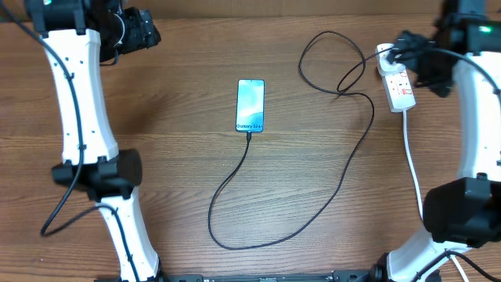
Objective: Plug charger to phone and switch on socket
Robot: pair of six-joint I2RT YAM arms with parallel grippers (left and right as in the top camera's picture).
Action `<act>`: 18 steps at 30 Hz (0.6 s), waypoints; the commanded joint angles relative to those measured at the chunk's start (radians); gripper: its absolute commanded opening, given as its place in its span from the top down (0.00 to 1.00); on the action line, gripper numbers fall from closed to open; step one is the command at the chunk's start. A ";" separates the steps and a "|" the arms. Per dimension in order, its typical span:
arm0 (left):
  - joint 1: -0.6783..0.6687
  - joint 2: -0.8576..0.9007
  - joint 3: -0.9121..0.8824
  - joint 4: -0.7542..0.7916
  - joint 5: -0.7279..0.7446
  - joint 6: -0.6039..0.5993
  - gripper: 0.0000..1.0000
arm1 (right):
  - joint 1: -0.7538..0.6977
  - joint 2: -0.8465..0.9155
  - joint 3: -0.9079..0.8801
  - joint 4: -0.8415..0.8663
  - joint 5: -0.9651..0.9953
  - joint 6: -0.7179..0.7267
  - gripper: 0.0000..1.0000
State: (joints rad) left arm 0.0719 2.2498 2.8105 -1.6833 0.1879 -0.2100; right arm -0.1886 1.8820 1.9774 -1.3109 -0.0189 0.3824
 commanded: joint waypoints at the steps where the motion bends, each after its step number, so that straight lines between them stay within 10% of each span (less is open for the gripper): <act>1: -0.002 -0.177 -0.132 -0.006 -0.020 -0.003 0.20 | -0.059 -0.006 0.005 0.022 0.045 0.013 0.00; 14: -0.003 -0.451 -0.622 -0.006 -0.165 -0.151 0.18 | -0.127 -0.006 0.004 0.114 0.020 0.013 0.00; 18: -0.003 -0.451 -0.708 -0.002 -0.182 -0.153 0.00 | -0.128 -0.006 -0.028 0.166 0.083 0.013 0.00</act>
State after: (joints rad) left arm 0.0719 1.7958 2.1494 -1.6867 0.0467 -0.3286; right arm -0.3187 1.8820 1.9705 -1.1671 0.0151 0.3897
